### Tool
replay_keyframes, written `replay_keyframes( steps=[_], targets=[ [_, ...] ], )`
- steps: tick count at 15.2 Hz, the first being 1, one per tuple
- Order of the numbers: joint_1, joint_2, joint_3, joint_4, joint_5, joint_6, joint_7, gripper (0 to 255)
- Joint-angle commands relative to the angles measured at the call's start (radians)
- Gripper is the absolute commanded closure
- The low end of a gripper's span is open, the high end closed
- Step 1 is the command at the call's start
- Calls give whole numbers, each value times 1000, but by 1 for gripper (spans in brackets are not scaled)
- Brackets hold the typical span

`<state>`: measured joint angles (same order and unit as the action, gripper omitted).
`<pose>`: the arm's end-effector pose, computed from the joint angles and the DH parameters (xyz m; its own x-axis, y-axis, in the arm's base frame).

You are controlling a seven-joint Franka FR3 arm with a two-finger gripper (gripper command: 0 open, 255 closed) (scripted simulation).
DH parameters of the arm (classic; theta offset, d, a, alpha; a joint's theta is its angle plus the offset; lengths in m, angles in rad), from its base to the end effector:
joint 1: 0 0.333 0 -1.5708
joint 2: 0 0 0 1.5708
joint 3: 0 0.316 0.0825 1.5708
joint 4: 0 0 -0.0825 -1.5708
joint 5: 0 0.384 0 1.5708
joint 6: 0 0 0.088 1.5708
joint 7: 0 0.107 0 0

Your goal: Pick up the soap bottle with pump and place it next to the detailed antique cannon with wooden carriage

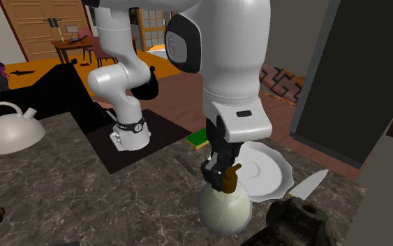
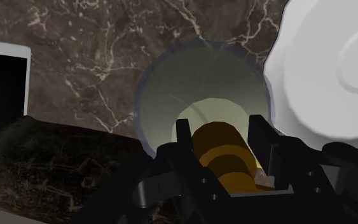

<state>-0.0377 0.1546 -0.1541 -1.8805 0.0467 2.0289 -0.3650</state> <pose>0.5878 -0.1080 0.4278 0.9881 0.1536 0.0024 0.1536 -0.9880 -0.0185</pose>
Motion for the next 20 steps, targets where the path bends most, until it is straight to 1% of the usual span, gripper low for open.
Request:
replay_keyframes(
  steps=[1,11,20],
  targets=[
    [1,-11,0,14,-2,-24,2,255],
    [1,-38,-1,114,-9,-152,8,255],
    [0,-44,-2,228,-11,-271,11,255]
  ],
)
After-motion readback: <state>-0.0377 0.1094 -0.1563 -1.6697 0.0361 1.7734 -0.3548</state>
